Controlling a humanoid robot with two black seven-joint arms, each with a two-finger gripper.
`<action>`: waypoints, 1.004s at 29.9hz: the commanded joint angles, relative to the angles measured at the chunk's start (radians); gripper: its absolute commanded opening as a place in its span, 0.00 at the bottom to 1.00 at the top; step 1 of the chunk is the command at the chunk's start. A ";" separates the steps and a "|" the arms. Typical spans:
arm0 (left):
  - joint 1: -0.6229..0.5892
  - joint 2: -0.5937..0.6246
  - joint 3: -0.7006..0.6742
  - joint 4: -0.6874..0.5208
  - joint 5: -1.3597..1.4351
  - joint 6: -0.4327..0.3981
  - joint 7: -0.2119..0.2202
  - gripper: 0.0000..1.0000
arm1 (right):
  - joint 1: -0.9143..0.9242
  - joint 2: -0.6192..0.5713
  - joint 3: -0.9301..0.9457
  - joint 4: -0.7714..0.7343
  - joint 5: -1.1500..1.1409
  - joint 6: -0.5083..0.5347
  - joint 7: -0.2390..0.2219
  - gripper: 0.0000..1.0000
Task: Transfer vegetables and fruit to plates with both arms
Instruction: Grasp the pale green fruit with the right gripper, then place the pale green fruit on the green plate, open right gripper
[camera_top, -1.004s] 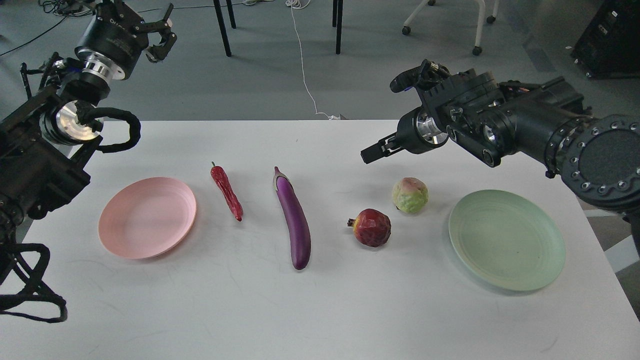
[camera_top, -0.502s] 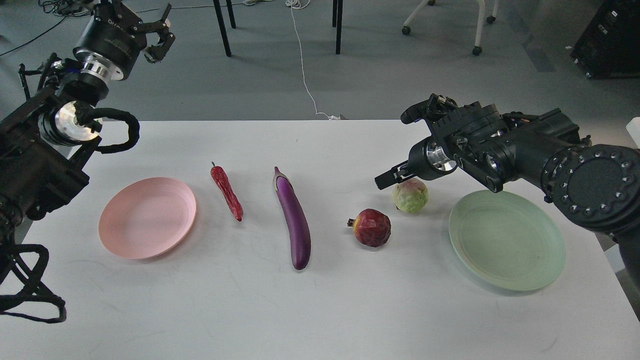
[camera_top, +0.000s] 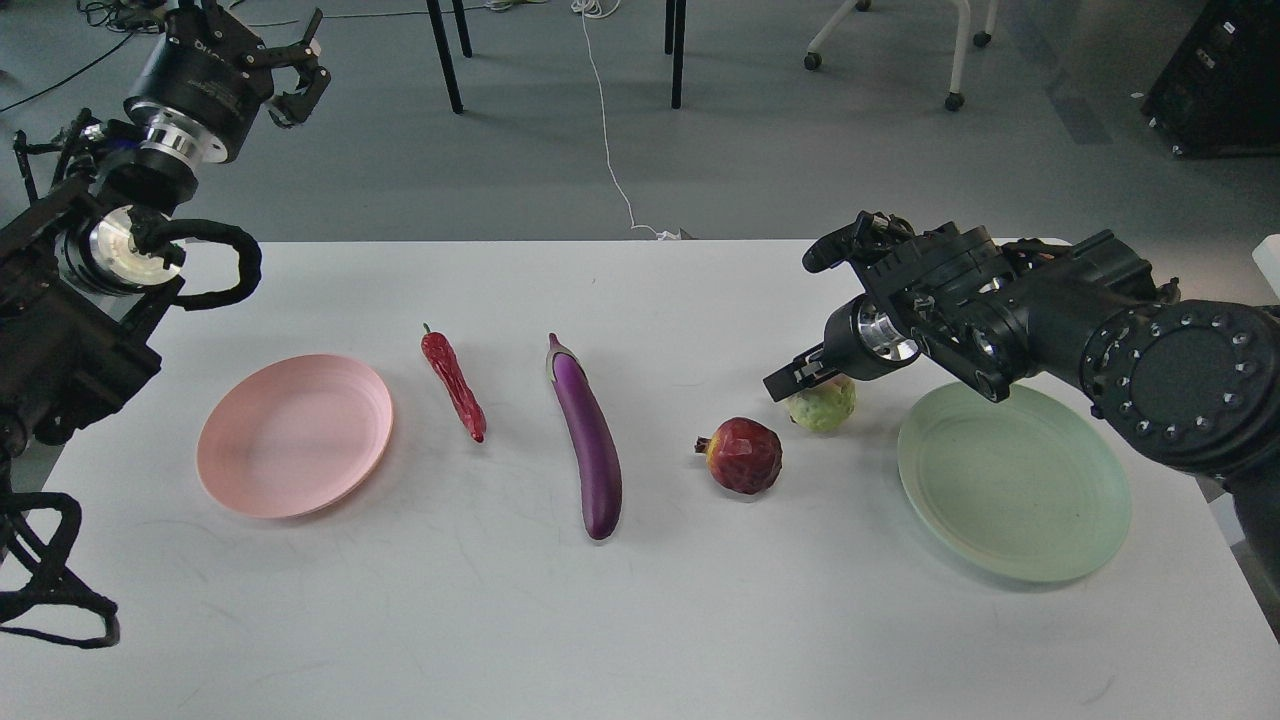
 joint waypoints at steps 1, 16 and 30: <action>0.000 -0.001 0.000 0.000 0.000 -0.002 0.000 0.98 | -0.007 0.000 -0.030 0.001 0.000 0.000 0.000 0.69; 0.000 -0.003 0.002 0.000 0.002 -0.002 0.003 0.98 | 0.181 0.000 -0.024 0.145 -0.001 0.000 -0.008 0.55; 0.000 -0.003 0.003 0.000 0.000 -0.002 0.003 0.98 | 0.215 -0.417 -0.024 0.467 -0.152 0.000 -0.038 0.56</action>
